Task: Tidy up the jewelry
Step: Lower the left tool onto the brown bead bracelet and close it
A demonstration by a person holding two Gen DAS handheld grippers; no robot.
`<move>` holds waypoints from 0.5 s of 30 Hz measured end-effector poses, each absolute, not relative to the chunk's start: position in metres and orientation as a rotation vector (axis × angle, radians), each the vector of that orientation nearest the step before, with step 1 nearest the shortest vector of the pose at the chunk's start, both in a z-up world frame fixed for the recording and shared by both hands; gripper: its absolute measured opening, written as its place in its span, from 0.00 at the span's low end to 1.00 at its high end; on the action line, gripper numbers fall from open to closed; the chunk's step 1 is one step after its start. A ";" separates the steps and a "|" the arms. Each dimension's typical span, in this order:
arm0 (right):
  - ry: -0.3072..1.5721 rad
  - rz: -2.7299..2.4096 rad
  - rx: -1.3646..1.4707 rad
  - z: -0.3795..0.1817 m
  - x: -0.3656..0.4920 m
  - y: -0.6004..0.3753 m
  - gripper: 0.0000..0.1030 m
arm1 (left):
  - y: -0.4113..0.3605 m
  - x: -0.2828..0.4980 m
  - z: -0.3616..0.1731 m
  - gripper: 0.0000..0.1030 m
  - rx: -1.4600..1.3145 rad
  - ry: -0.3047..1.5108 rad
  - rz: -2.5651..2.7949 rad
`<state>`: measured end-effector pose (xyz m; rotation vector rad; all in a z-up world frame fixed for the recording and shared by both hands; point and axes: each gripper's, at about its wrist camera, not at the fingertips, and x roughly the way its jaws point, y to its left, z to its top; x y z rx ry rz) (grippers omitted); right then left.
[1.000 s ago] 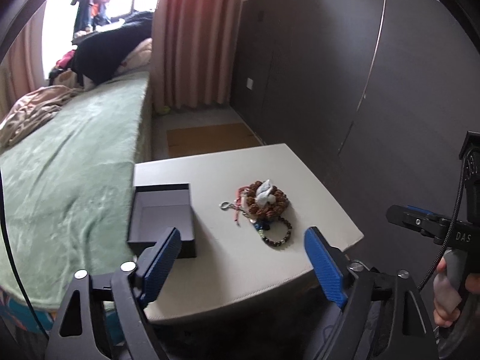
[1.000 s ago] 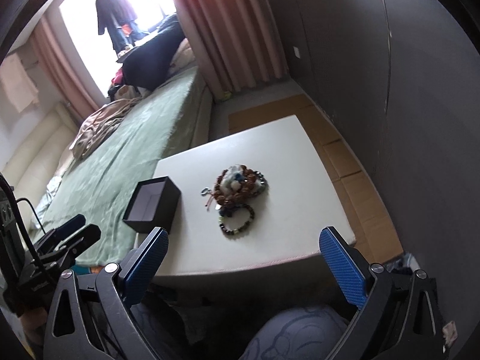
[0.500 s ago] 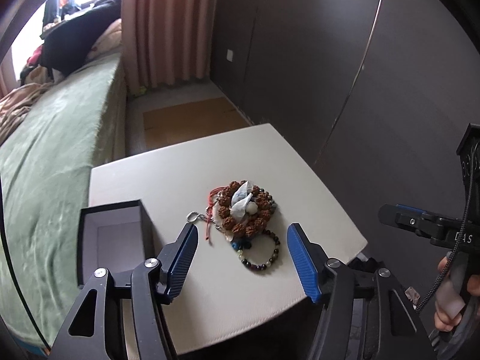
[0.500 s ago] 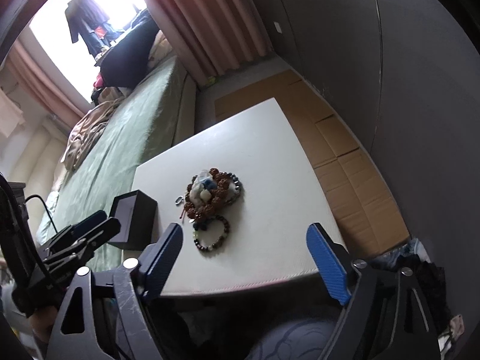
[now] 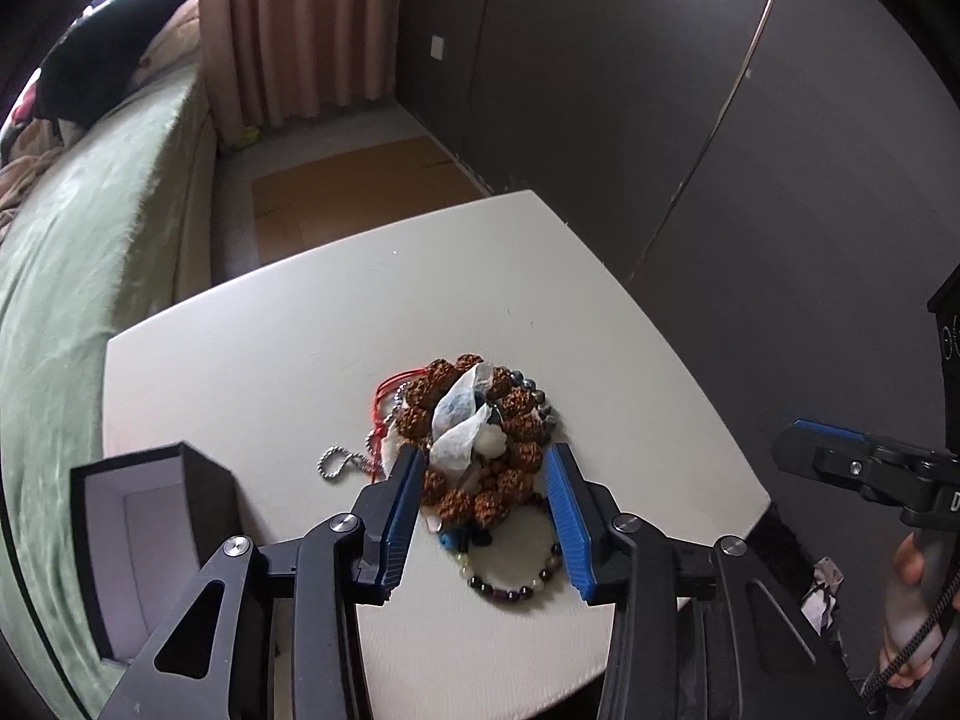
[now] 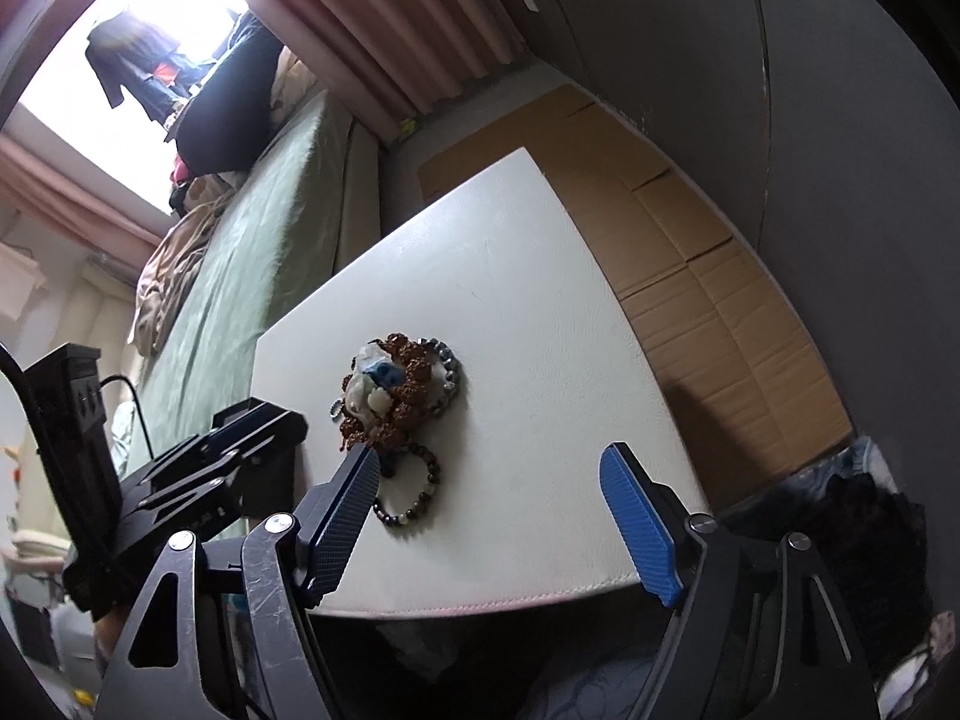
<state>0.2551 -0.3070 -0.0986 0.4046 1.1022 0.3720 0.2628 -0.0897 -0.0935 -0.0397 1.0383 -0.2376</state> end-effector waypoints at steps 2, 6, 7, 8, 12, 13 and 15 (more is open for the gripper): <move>1.114 0.374 0.420 -0.103 0.259 -0.309 0.75 | -0.091 0.269 -0.098 0.39 -0.033 1.049 -0.240; 1.134 0.370 0.440 -0.111 0.268 -0.307 0.75 | -0.096 0.285 -0.115 0.37 -0.026 1.087 -0.248; 1.141 0.371 0.446 -0.113 0.271 -0.307 0.75 | -0.096 0.287 -0.119 0.36 -0.020 1.095 -0.243; 1.146 0.373 0.452 -0.115 0.273 -0.307 0.75 | -0.097 0.291 -0.124 0.30 -0.014 1.105 -0.235; 1.167 0.379 0.473 -0.123 0.282 -0.302 0.74 | -0.092 0.294 -0.131 0.03 -0.070 1.114 -0.254; 1.176 0.383 0.479 -0.125 0.284 -0.299 0.71 | -0.091 0.292 -0.128 0.01 -0.064 1.105 -0.256; 1.192 0.393 0.494 -0.131 0.289 -0.294 0.68 | -0.091 0.287 -0.122 0.00 -0.046 1.081 -0.252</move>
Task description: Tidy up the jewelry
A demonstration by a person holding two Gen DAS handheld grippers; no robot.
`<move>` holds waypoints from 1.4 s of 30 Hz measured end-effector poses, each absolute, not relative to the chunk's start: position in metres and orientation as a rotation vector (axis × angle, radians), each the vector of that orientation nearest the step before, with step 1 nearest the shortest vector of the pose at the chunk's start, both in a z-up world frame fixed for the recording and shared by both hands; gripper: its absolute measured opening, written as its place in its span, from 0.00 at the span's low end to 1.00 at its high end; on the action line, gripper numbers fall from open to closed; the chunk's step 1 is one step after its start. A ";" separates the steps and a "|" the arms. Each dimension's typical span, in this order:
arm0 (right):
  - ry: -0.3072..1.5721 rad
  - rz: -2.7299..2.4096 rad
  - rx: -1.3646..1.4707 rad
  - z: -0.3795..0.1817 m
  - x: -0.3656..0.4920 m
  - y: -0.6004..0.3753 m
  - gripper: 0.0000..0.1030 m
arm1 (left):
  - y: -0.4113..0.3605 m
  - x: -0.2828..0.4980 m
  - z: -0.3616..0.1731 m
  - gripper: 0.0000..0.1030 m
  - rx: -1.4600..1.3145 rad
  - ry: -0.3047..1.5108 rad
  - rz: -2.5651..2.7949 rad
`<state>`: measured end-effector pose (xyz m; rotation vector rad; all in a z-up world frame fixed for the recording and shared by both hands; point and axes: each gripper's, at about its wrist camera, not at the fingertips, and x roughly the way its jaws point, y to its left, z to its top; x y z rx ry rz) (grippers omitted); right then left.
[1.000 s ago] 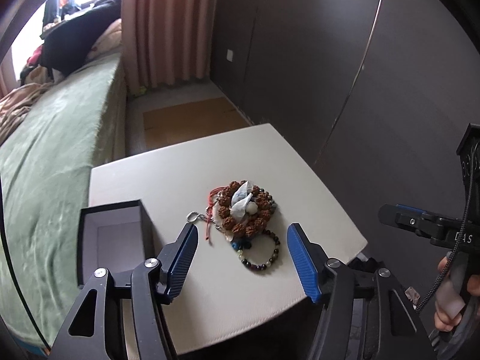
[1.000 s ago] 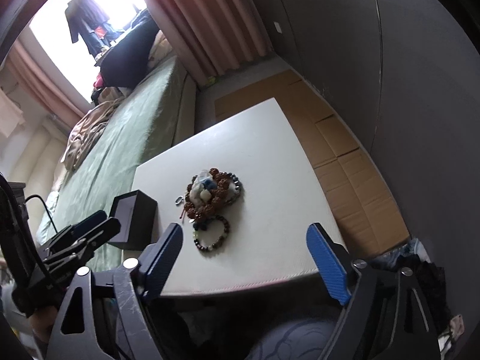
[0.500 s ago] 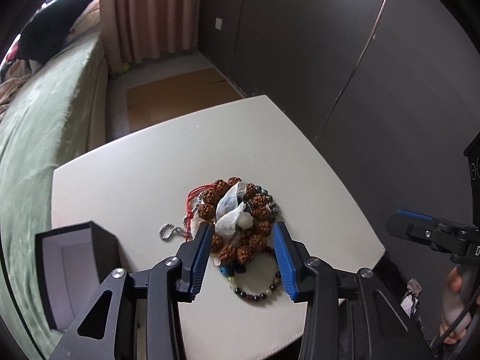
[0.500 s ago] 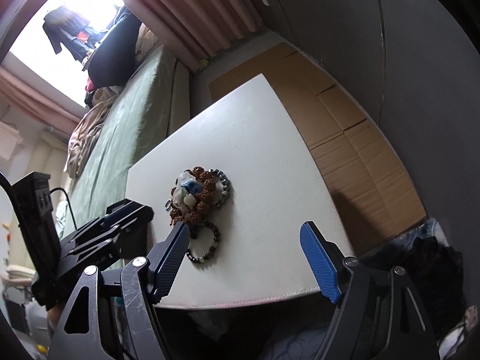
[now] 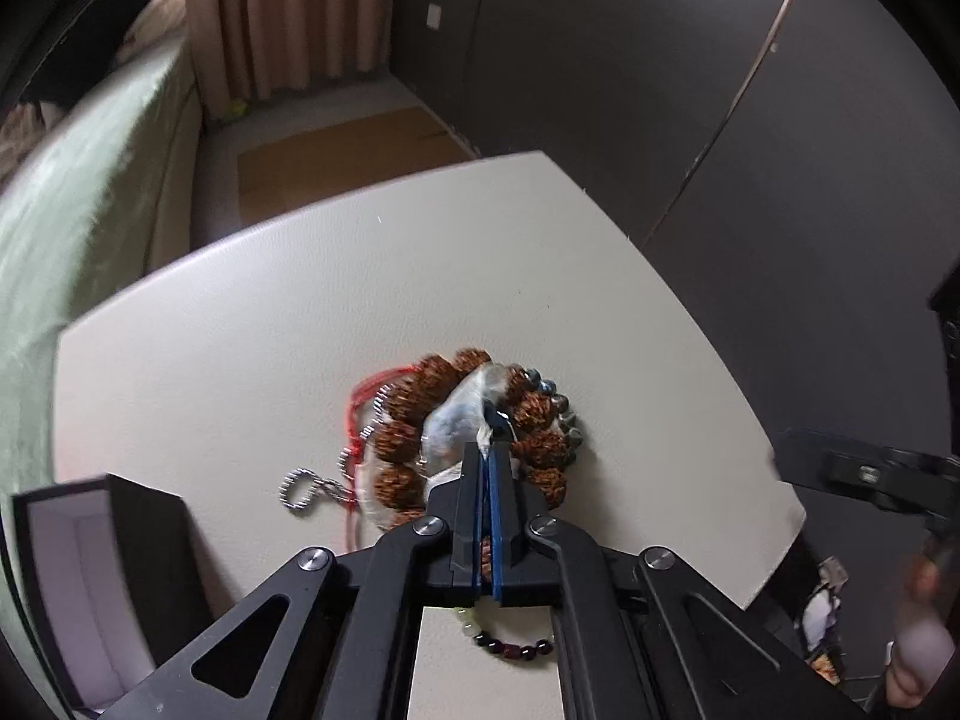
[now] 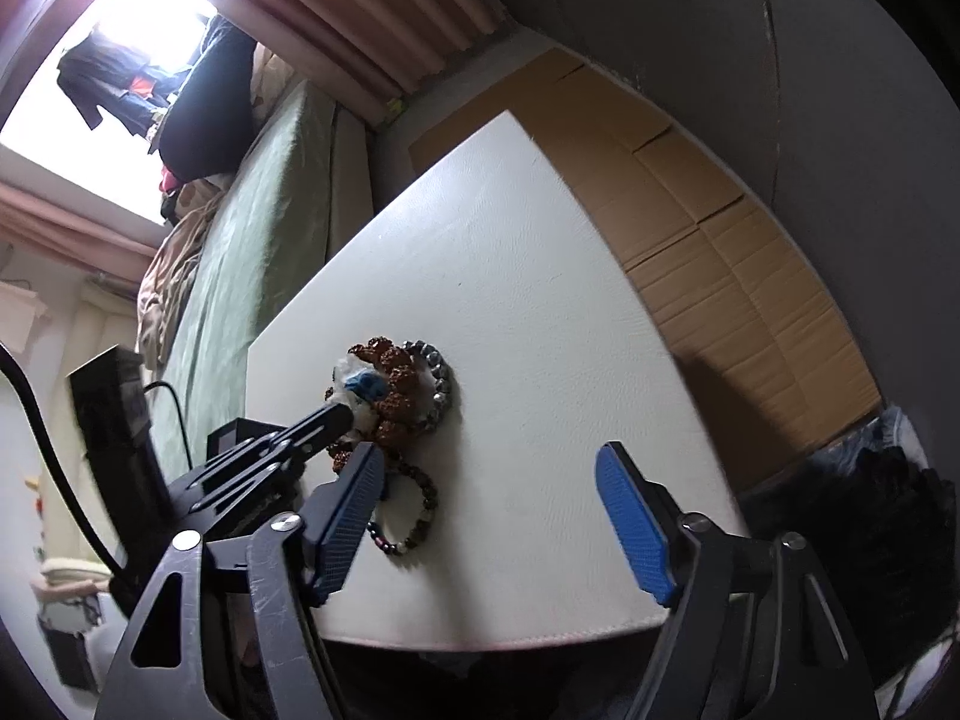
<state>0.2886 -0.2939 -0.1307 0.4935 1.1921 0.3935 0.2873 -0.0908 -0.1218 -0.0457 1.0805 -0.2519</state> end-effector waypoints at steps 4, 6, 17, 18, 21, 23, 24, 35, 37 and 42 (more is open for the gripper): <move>1.221 0.424 0.524 -0.139 0.295 -0.282 0.65 | -0.081 0.278 -0.102 0.00 -0.081 1.041 -0.260; 1.232 0.434 0.531 -0.142 0.298 -0.275 0.65 | -0.077 0.274 -0.095 0.00 -0.083 1.020 -0.259; 1.298 0.462 0.558 -0.159 0.310 -0.237 0.55 | -0.045 0.256 -0.059 0.00 -0.128 0.933 -0.228; 1.303 0.458 0.553 -0.160 0.310 -0.235 0.55 | -0.042 0.253 -0.056 0.00 -0.131 0.926 -0.224; 1.327 0.467 0.555 -0.165 0.311 -0.222 0.50 | -0.034 0.247 -0.050 0.00 -0.140 0.910 -0.214; 1.338 0.462 0.551 -0.166 0.313 -0.219 0.48 | -0.029 0.243 -0.046 0.00 -0.146 0.897 -0.205; 1.343 0.465 0.556 -0.167 0.313 -0.215 0.48 | -0.027 0.241 -0.044 0.00 -0.150 0.893 -0.202; 1.373 0.543 0.515 -0.168 0.311 -0.166 0.42 | 0.001 0.228 -0.063 0.00 -0.202 0.929 -0.147; 1.377 0.550 0.520 -0.167 0.309 -0.164 0.37 | 0.000 0.230 -0.075 0.00 -0.200 0.954 -0.140; 1.341 0.499 0.537 -0.162 0.301 -0.197 0.37 | -0.018 0.239 -0.096 0.00 -0.186 1.016 -0.175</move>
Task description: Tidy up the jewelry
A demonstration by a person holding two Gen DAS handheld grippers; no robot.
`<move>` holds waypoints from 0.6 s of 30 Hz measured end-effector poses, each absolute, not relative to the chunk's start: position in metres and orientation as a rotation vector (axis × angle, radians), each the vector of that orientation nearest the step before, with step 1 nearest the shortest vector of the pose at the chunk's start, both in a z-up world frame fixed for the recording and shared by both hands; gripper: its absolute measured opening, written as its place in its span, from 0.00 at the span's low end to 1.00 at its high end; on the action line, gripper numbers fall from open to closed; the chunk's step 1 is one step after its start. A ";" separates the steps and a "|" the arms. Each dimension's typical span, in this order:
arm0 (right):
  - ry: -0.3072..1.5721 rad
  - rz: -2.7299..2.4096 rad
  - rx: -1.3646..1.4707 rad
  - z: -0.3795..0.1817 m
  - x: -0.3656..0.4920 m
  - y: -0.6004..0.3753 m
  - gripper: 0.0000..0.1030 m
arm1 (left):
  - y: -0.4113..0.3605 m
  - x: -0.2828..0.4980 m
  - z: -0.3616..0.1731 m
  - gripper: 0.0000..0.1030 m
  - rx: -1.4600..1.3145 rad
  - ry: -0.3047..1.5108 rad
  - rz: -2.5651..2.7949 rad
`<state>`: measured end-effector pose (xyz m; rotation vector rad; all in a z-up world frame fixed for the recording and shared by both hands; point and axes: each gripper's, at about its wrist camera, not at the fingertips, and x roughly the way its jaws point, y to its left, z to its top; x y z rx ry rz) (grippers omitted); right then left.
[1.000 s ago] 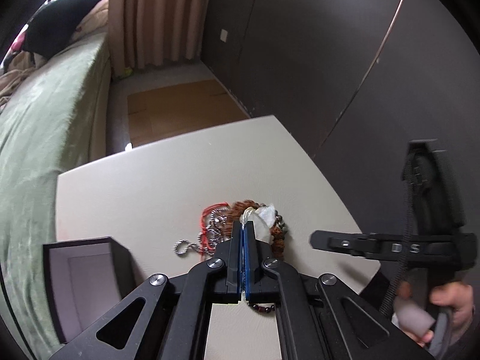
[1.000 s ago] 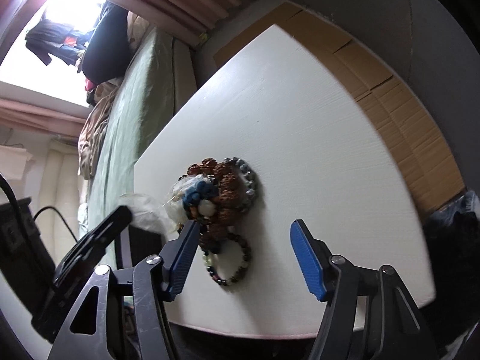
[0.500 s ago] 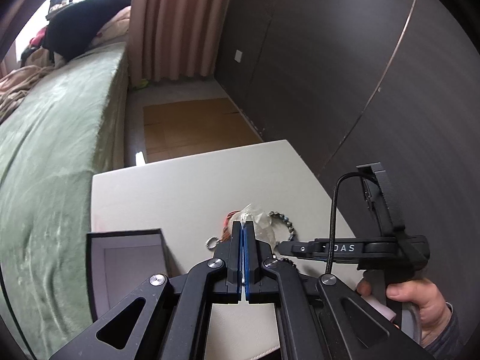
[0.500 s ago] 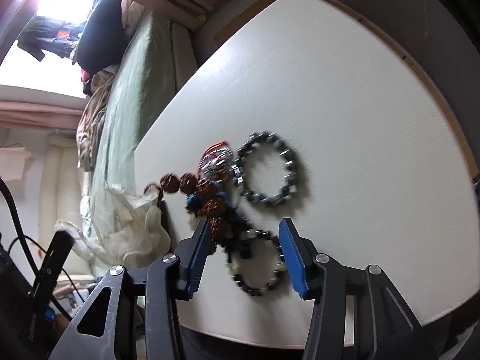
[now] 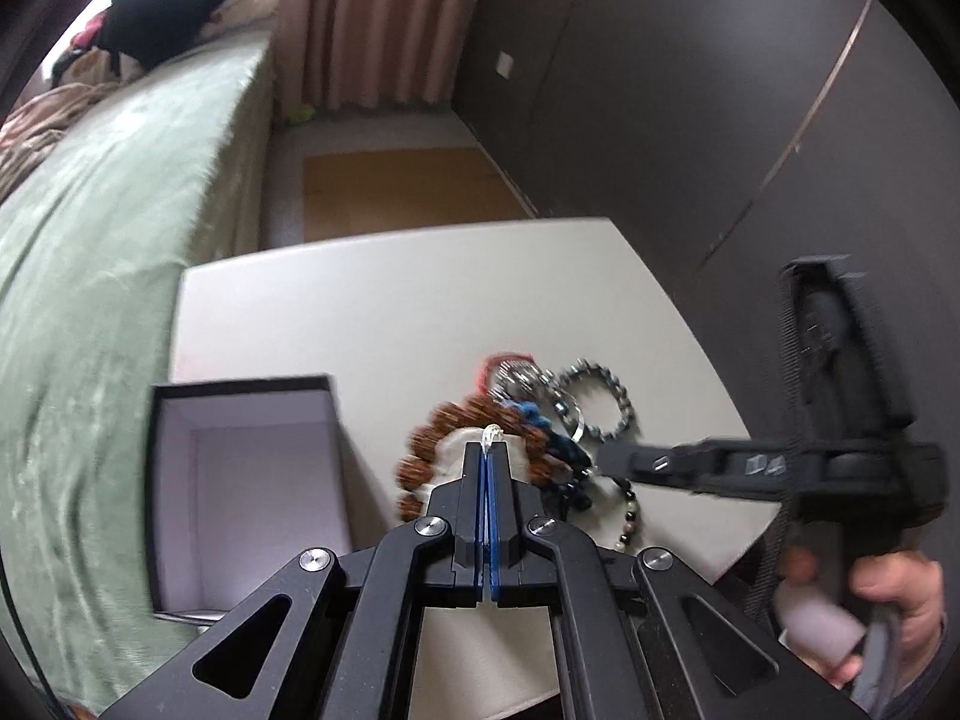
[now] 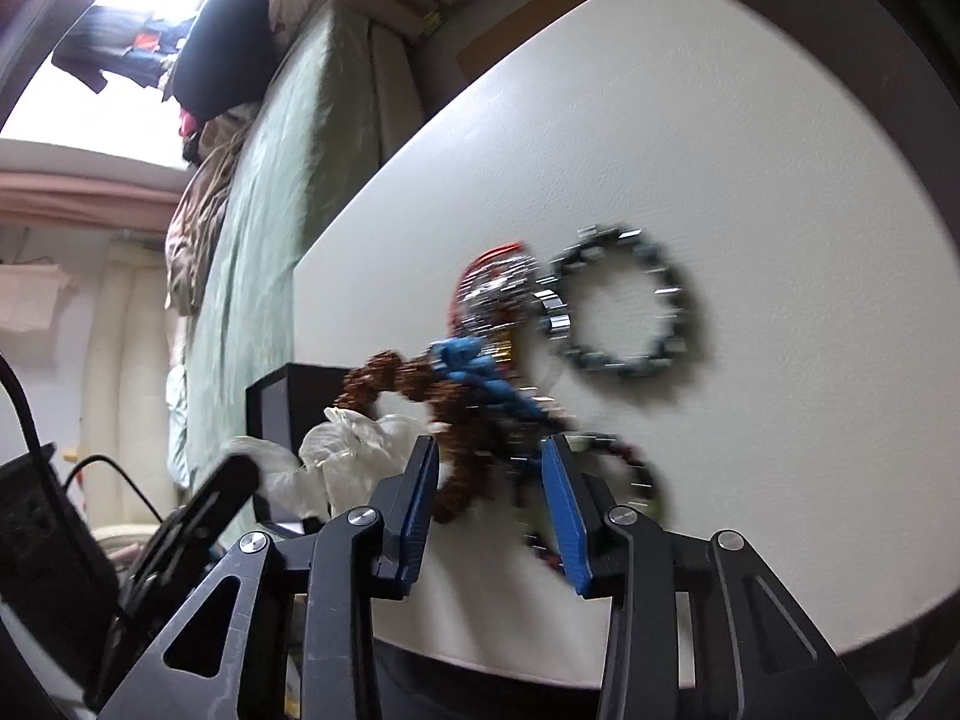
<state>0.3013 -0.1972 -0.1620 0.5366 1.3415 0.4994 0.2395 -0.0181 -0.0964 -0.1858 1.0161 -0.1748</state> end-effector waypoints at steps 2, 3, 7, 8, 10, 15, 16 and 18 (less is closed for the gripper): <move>1.328 0.470 0.556 -0.160 0.300 -0.215 0.37 | -0.030 0.242 -0.102 0.00 -0.174 1.039 -0.194; 1.319 0.454 0.567 -0.159 0.300 -0.224 0.37 | -0.038 0.244 -0.105 0.00 -0.169 1.052 -0.213; 1.297 0.434 0.589 -0.155 0.297 -0.242 0.37 | -0.052 0.242 -0.093 0.00 -0.182 1.027 -0.269; 1.295 0.437 0.588 -0.154 0.298 -0.243 0.37 | -0.051 0.240 -0.086 0.00 -0.191 1.010 -0.274; 1.291 0.454 0.578 -0.151 0.297 -0.239 0.37 | -0.043 0.238 -0.068 0.00 -0.221 0.968 -0.277; 1.292 0.511 0.562 -0.146 0.293 -0.222 0.37 | -0.024 0.228 -0.031 0.00 -0.230 0.891 -0.254; 1.295 0.520 0.561 -0.147 0.293 -0.220 0.37 | -0.023 0.226 -0.028 0.00 -0.231 0.886 -0.253; 1.302 0.533 0.554 -0.148 0.291 -0.212 0.37 | -0.018 0.222 -0.025 0.00 -0.230 0.878 -0.243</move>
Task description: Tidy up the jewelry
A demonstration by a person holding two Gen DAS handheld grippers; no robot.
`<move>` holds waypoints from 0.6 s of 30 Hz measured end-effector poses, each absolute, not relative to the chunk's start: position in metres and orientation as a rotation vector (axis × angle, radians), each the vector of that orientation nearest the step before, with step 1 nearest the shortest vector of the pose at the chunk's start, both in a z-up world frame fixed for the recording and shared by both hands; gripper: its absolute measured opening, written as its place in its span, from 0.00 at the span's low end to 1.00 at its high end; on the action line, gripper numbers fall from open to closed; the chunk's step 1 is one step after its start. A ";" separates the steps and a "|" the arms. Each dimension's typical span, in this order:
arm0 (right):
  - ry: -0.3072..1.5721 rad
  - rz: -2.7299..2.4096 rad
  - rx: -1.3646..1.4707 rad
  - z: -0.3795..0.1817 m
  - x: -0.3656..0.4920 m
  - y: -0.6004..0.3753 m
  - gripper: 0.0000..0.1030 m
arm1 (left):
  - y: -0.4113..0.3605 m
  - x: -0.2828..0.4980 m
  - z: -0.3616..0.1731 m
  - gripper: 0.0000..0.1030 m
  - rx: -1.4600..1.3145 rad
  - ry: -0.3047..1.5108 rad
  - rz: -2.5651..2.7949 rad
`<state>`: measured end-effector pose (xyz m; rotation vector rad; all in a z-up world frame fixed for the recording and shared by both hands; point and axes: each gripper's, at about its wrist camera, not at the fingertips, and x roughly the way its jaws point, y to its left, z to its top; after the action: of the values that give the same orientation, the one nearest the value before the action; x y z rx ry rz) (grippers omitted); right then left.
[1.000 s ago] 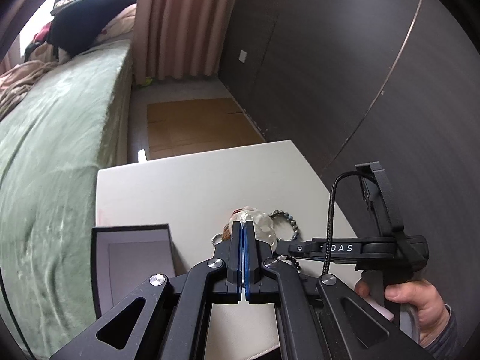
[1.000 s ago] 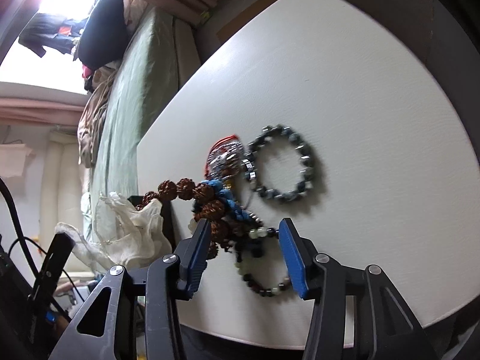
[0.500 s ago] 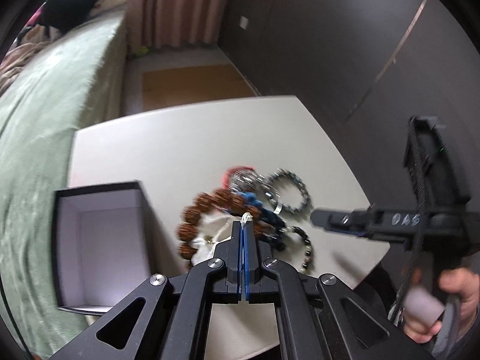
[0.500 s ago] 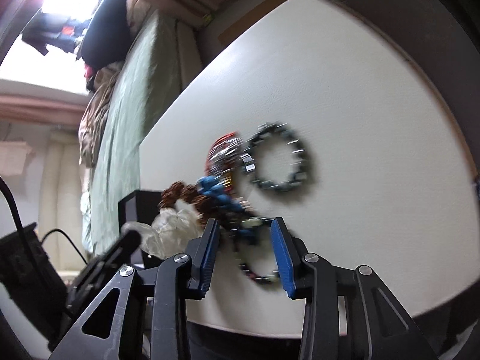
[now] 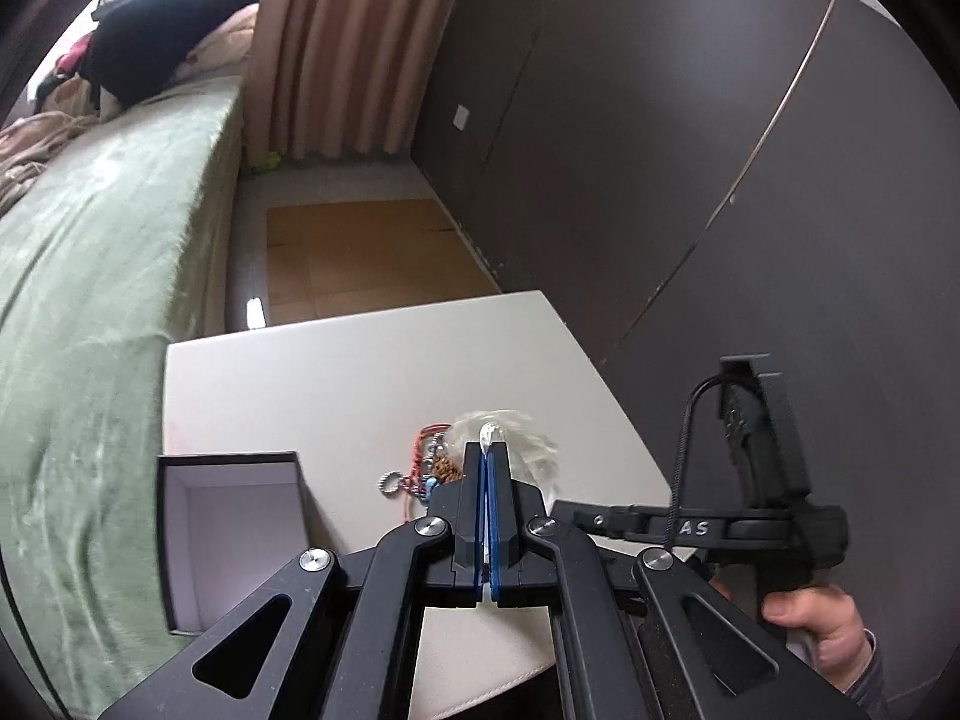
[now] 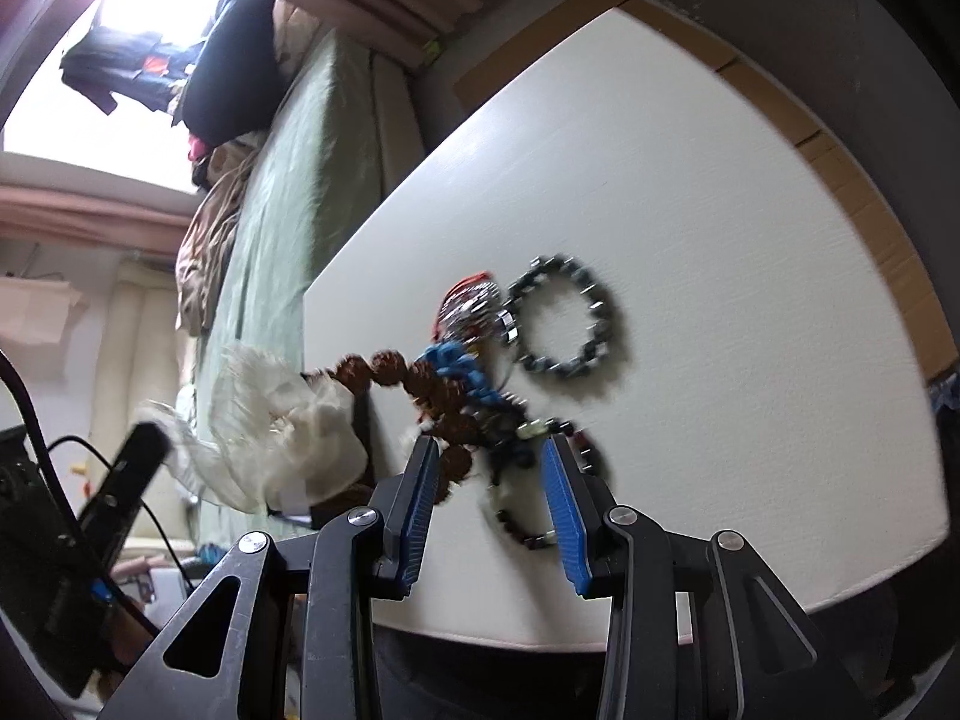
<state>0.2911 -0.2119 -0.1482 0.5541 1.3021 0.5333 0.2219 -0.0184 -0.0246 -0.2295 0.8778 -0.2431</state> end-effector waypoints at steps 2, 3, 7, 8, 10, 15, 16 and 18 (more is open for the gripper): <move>1.310 0.539 0.551 -0.151 0.290 -0.206 0.37 | -0.014 0.218 -0.023 0.00 -0.231 0.876 -0.232; 1.315 0.542 0.553 -0.152 0.290 -0.204 0.37 | -0.012 0.216 -0.024 0.00 -0.233 0.878 -0.229; 1.326 0.563 0.550 -0.154 0.289 -0.191 0.37 | -0.001 0.209 -0.024 0.00 -0.246 0.885 -0.205; 1.330 0.574 0.542 -0.154 0.288 -0.185 0.37 | 0.000 0.209 -0.023 0.00 -0.247 0.882 -0.200; 1.338 0.600 0.533 -0.155 0.288 -0.170 0.37 | 0.007 0.205 -0.019 0.00 -0.248 0.872 -0.185; 1.354 0.650 0.522 -0.155 0.284 -0.144 0.37 | 0.028 0.194 -0.008 0.00 -0.271 0.841 -0.147; 1.356 0.667 0.531 -0.155 0.284 -0.138 0.38 | 0.032 0.192 -0.006 0.00 -0.278 0.836 -0.143; 1.352 0.701 0.554 -0.155 0.285 -0.127 0.39 | 0.038 0.189 -0.002 0.00 -0.286 0.828 -0.135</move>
<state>0.2850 -0.1270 -0.1554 0.5538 1.3522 0.7006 0.1894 0.0381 -0.0022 -0.2858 0.8280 -0.1350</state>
